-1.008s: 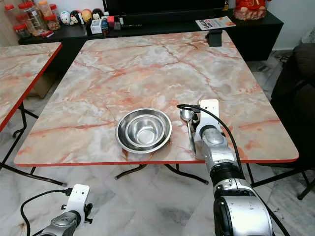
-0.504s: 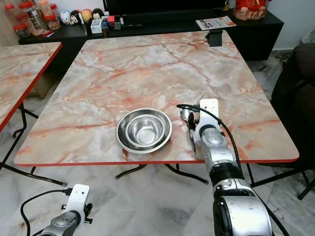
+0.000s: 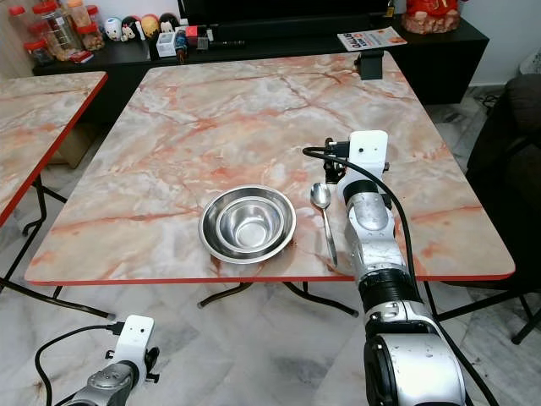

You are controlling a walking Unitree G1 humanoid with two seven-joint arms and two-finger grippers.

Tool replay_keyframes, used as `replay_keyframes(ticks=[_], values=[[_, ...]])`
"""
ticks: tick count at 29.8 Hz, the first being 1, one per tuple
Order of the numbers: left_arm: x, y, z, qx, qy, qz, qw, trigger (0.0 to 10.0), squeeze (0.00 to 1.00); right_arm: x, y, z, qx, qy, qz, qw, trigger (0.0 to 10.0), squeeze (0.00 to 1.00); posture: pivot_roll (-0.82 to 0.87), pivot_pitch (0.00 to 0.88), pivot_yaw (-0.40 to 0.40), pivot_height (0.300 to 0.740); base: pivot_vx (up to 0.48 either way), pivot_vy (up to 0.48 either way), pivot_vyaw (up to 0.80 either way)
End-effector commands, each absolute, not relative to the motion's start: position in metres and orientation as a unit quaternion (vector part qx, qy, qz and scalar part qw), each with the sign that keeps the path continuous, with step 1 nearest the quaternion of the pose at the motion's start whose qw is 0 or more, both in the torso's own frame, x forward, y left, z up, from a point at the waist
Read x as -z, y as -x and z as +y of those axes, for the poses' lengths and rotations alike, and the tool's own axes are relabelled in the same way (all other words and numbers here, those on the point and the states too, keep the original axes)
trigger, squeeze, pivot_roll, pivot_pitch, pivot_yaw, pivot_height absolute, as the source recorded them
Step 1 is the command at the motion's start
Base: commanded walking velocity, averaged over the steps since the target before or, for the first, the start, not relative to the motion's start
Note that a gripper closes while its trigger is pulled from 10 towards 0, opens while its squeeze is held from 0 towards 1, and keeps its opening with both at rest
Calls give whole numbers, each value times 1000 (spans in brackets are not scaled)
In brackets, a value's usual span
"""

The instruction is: Setting the table

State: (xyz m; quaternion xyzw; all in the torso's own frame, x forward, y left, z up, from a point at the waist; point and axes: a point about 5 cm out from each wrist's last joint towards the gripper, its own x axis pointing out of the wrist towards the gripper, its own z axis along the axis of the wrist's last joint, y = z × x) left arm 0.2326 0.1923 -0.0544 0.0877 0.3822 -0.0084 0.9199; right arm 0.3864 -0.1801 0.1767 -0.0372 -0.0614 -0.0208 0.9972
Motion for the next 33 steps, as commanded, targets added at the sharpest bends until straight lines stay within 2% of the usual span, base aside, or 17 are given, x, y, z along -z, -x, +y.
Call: replay_keyframes(ticks=[1, 33], values=[[56, -231, 195, -3, -83, 388, 918, 10000, 0, -181, -386, -181, 23, 35, -74, 996, 10000, 0, -67, 77, 83, 740, 0, 0, 0], [56, -230, 197, -10, -89, 387, 918, 10000, 0, -180, -384, -181, 24, 33, -77, 996, 10000, 0, -63, 79, 88, 740, 0, 404, 0]])
